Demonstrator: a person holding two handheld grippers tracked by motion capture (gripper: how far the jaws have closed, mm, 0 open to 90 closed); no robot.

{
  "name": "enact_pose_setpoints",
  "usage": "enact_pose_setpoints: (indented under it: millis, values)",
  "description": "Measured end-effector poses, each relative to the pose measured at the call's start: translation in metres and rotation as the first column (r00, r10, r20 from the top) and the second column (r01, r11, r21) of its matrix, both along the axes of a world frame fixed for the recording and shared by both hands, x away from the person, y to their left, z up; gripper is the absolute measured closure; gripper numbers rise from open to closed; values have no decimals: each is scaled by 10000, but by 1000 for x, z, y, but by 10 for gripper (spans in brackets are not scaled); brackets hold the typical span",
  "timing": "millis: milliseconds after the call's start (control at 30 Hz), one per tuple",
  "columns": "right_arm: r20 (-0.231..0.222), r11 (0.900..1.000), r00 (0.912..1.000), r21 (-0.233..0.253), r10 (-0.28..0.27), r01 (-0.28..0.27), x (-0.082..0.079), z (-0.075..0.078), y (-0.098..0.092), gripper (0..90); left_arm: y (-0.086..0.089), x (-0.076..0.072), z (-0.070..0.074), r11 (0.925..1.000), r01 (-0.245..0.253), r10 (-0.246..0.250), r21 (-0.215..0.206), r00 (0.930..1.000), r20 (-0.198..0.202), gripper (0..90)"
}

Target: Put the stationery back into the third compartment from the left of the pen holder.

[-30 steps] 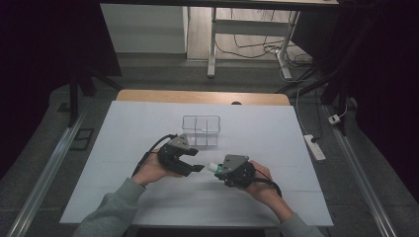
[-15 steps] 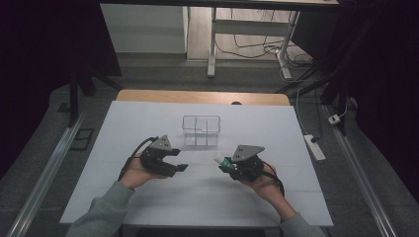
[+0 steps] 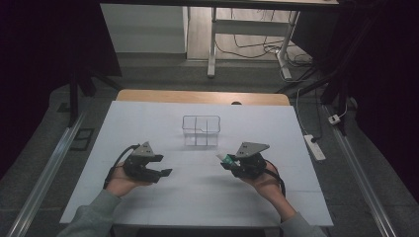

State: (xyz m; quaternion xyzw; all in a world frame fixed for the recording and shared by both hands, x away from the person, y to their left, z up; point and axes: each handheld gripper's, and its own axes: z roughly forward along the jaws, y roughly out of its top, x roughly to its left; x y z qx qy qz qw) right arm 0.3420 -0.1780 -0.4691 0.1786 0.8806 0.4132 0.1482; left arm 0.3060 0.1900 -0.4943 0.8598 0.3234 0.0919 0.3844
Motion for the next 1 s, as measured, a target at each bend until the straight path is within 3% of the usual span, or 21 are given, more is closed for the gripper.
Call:
enact_pose_setpoints:
  millis: [567, 1000]
  values:
    - [-117, 9970, 9989, 623, -463, 469, 4, 0, -6, 644, 36, -22, -17, 9945, -1028, 1026, -178, 9947, -107, 326]
    - [45, 9941, 9983, 928, -573, 567, 5, 4, -5, 644, 40, -27, -22, 9927, -1202, 1199, -144, 9926, -206, 321]
